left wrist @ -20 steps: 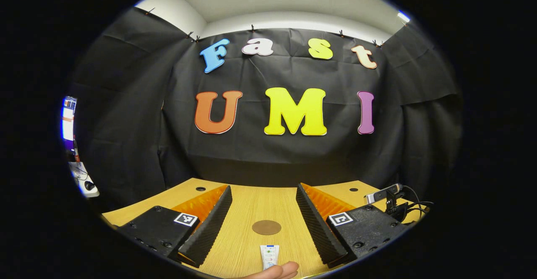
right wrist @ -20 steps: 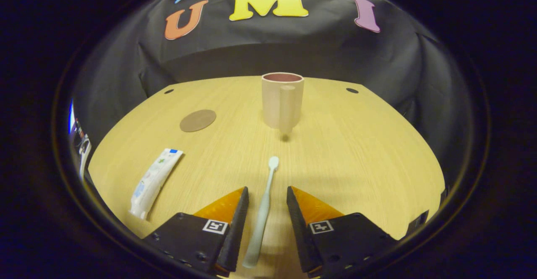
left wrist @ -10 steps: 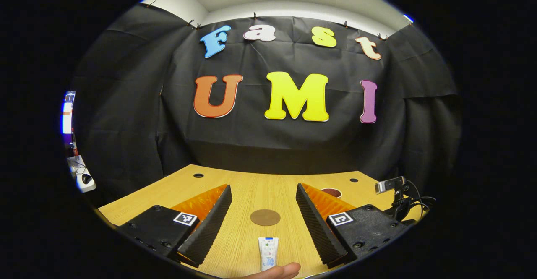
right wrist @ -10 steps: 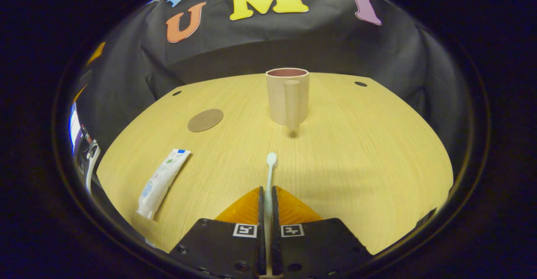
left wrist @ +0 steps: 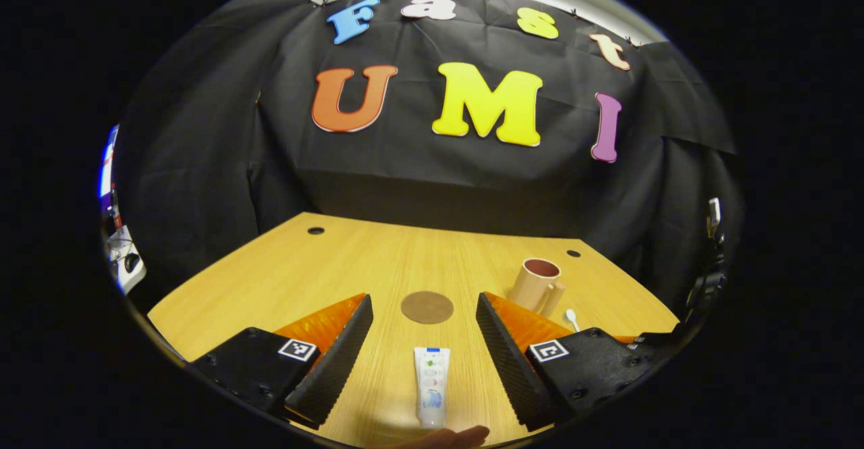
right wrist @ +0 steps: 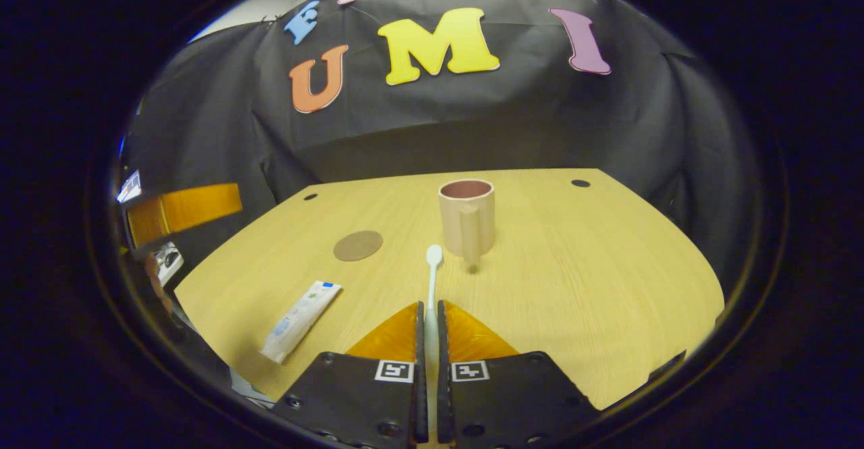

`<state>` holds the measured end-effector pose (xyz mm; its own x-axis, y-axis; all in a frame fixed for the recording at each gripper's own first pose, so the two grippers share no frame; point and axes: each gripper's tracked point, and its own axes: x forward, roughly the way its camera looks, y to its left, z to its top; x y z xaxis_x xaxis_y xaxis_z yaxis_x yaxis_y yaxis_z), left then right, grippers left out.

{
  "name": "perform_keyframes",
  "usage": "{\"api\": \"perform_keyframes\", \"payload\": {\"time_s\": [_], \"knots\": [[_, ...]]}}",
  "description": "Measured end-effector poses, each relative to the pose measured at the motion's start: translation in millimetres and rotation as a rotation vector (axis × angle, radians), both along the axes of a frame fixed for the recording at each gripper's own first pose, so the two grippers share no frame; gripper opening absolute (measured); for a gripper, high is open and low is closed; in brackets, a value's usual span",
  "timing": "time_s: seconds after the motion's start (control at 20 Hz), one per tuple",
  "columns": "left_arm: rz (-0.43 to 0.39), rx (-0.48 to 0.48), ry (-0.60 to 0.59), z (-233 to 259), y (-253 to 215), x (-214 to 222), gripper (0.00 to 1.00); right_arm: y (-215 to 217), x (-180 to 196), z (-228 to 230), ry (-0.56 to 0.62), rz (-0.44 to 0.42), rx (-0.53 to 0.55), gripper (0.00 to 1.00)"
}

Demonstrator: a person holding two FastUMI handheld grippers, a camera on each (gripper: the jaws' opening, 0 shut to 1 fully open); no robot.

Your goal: Put the toothbrush and toothpaste on the desktop into the cup, then pick up the cup and place it on the coaster on the desktop.

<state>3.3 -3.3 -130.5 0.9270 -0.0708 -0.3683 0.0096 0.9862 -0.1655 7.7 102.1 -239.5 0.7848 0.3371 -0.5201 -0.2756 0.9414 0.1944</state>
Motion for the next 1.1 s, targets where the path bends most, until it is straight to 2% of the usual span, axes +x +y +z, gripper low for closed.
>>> {"api": "perform_keyframes", "payload": {"time_s": [0.3, 0.45, 0.65, 0.9, 1.1], "knots": [[-0.018, 0.037, 0.153, -50, -16, -18, 0.99, -7, -6, 39, -0.151, -0.006, -0.011, 0.06], [-0.019, 0.075, 0.237, -80, -20, -35, 0.99, -8, -11, 40, -0.157, -0.005, 0.012, 0.06], [-0.062, 0.088, 0.307, -109, -34, -51, 0.99, -15, -9, 41, -0.161, -0.023, 0.035, 0.06], [-0.040, 0.105, 0.360, -131, -31, -51, 0.96, -22, -6, 40, -0.170, -0.042, 0.036, 0.06], [-0.024, 0.135, 0.354, -135, -25, -46, 0.90, -24, -5, 37, -0.161, -0.047, 0.041, 0.06]]}}
